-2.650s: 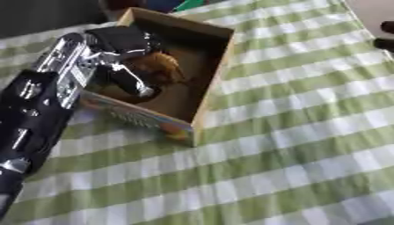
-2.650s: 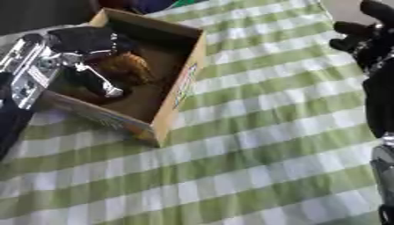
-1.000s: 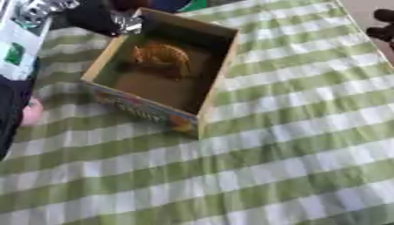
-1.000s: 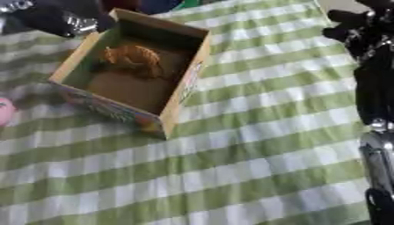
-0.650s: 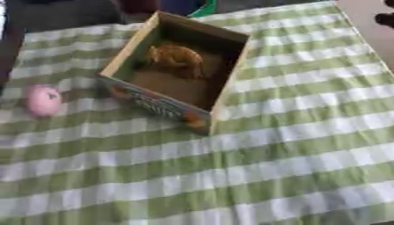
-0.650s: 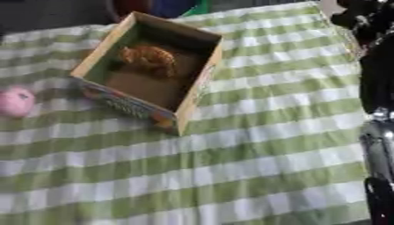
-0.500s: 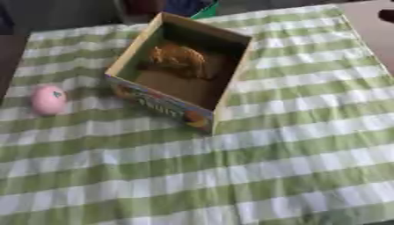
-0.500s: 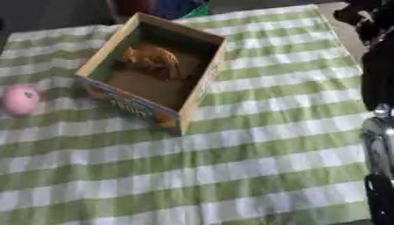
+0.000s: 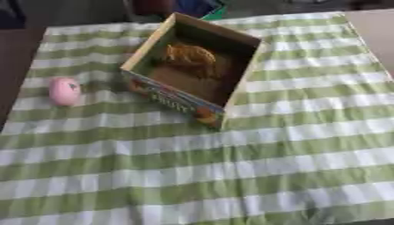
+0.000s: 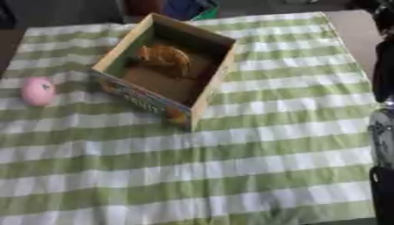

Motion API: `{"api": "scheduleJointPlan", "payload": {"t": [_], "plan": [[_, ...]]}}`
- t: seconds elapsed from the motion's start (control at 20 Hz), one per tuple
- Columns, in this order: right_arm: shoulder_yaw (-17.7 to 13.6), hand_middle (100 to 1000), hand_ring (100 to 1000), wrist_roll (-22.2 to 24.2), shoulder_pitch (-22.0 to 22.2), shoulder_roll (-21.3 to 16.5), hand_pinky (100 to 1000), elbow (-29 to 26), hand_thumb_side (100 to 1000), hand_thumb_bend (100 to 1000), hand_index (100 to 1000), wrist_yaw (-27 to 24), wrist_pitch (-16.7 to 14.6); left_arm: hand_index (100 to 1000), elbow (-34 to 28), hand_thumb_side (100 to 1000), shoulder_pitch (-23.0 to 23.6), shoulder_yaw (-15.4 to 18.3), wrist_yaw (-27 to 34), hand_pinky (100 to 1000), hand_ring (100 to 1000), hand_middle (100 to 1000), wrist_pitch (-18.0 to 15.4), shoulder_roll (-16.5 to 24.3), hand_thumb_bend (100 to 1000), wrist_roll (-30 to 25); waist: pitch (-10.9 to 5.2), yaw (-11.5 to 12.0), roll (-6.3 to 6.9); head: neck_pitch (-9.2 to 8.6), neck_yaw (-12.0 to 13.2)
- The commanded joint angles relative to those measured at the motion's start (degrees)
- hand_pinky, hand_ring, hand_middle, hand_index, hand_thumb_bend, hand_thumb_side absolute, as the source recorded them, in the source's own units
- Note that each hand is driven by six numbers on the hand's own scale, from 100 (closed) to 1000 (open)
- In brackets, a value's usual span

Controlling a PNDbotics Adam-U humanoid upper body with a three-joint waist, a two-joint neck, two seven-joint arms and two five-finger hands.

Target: Pick up objects on the table and place them in the box.

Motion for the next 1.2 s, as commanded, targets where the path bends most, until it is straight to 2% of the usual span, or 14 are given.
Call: {"api": "scheduleJointPlan", "payload": {"t": [0.05, 0.15, 0.2, 0.35, 0.45, 0.6, 0.85, 1.2], "plan": [[-0.6, 558, 829, -0.9, -0.8, -0.8, 754, -1.1, 1000, 100, 875, -0.6, -0.3, 847, -4.9, 874, 2.0, -0.4, 2.7, 548, 686, 648, 2.4, -0.4, 100, 2.7, -1.26, 0.3, -0.30, 0.59, -0.3], [-0.7, 561, 829, -1.3, -0.9, -0.9, 754, -1.1, 1000, 100, 877, -0.7, -0.5, 847, -7.5, 877, 4.1, -0.7, 4.3, 549, 687, 650, 3.9, -0.7, 100, 4.2, -1.30, 0.5, -0.48, 0.80, -0.6], [-0.7, 562, 830, -1.5, -0.9, -1.0, 753, -1.1, 1000, 100, 879, -0.8, -0.6, 849, -8.7, 886, 5.4, -1.1, 7.5, 549, 687, 653, 4.3, -0.5, 100, 7.4, -1.26, 0.6, -0.54, 0.81, -0.8], [-0.8, 564, 830, -1.8, -1.0, -1.2, 750, -1.1, 1000, 100, 880, -0.8, -1.0, 844, -9.9, 896, 9.4, -3.8, 26.0, 549, 684, 649, 0.2, 2.4, 100, 26.3, -1.00, 0.7, -0.70, 0.87, -1.0], [-0.9, 564, 830, -1.9, -1.0, -1.3, 748, -1.1, 1000, 100, 880, -0.8, -1.2, 848, -10.0, 902, 11.2, -4.6, 31.2, 551, 686, 651, -2.4, 3.0, 100, 31.8, -0.75, 0.9, -0.83, 0.90, -1.1], [-1.1, 571, 833, -2.0, -0.7, -1.5, 746, -1.1, 1000, 100, 885, -0.5, -1.5, 853, -10.0, 905, 13.3, -4.5, 32.7, 555, 688, 653, -4.3, 1.9, 100, 33.6, -0.35, 1.2, -1.03, 1.02, -1.3], [-1.5, 575, 836, -1.8, -0.2, -1.6, 744, -1.1, 1000, 100, 889, -0.2, -2.1, 862, -10.0, 909, 15.6, -3.3, 31.1, 560, 695, 662, -6.4, -0.9, 100, 33.3, 0.30, 1.5, -1.09, 0.98, -1.5], [-1.6, 574, 837, -1.3, -0.1, -1.4, 744, -1.1, 1000, 100, 888, -0.3, -2.3, 857, -10.0, 907, 16.5, -3.0, 29.9, 561, 693, 660, -6.7, -2.4, 100, 32.7, 0.60, 1.6, -0.90, -0.01, -1.8]]}}
